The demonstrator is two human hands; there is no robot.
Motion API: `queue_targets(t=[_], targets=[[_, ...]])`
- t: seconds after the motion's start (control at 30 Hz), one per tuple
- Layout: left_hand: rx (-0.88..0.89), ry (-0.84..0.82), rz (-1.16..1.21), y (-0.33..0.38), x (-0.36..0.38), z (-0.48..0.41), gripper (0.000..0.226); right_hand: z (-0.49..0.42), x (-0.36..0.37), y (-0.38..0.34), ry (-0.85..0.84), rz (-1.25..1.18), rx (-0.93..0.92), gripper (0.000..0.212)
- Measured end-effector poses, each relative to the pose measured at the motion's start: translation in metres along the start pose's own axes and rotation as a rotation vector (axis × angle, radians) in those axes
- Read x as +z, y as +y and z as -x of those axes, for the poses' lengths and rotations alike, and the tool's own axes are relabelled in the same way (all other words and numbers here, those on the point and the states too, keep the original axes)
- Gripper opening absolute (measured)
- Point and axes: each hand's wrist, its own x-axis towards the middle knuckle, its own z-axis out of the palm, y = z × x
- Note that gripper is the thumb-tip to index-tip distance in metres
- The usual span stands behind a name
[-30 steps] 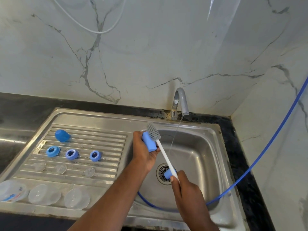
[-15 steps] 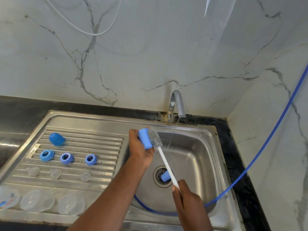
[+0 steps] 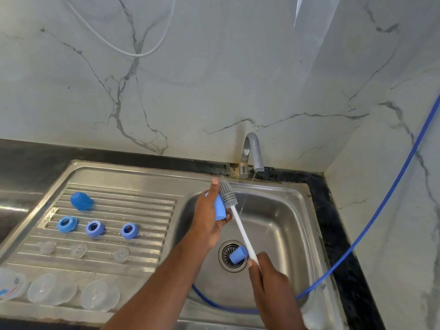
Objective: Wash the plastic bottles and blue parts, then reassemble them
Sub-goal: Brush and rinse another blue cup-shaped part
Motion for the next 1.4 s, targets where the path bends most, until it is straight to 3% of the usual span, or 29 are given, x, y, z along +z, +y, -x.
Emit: queue_targets(t=[0.1,0.2,0.27,0.4,0.53,0.63,0.77,0.93,1.0,1.13,1.27,1.4], targets=[[0.034,0.065,0.053,0.001,0.002,-0.002,0.063,-0.007,-0.001,-0.003,-0.015,0.021,0.005,0.009],[0.063,0.147,0.078,0.005,-0.006,-0.009,0.078,0.01,0.002,0.002,-0.048,0.077,0.058,0.024],[0.1,0.188,0.065,0.003,-0.01,-0.01,0.072,0.013,-0.001,0.001,-0.062,0.083,0.06,0.025],[0.1,0.107,-0.004,-0.009,-0.011,-0.004,0.067,-0.005,-0.005,-0.006,-0.028,0.035,0.012,0.015],[0.033,0.111,0.124,0.004,-0.013,-0.005,0.044,0.008,-0.002,-0.002,-0.062,0.089,0.082,0.024],[-0.024,0.107,0.046,0.001,-0.015,-0.005,0.031,0.008,-0.001,0.001,-0.045,0.101,0.096,0.028],[-0.102,0.112,0.065,-0.007,-0.01,-0.002,0.03,-0.005,0.005,-0.004,0.02,0.049,0.067,0.032],[-0.076,0.109,0.117,0.005,-0.018,-0.011,0.03,0.019,0.003,-0.004,-0.063,0.079,0.046,0.044],[-0.071,0.086,0.109,0.0,-0.015,-0.007,0.027,0.017,-0.005,-0.002,-0.019,0.087,0.049,0.036],[-0.073,0.038,0.22,-0.006,-0.01,-0.001,0.045,0.006,0.0,-0.003,0.041,0.03,0.019,0.016],[-0.011,0.053,0.227,0.002,-0.02,-0.008,0.037,0.026,0.006,-0.001,-0.008,0.1,0.077,0.042],[-0.07,0.061,0.129,-0.009,-0.008,-0.002,0.048,0.004,0.001,-0.009,0.029,0.064,0.036,0.012]])
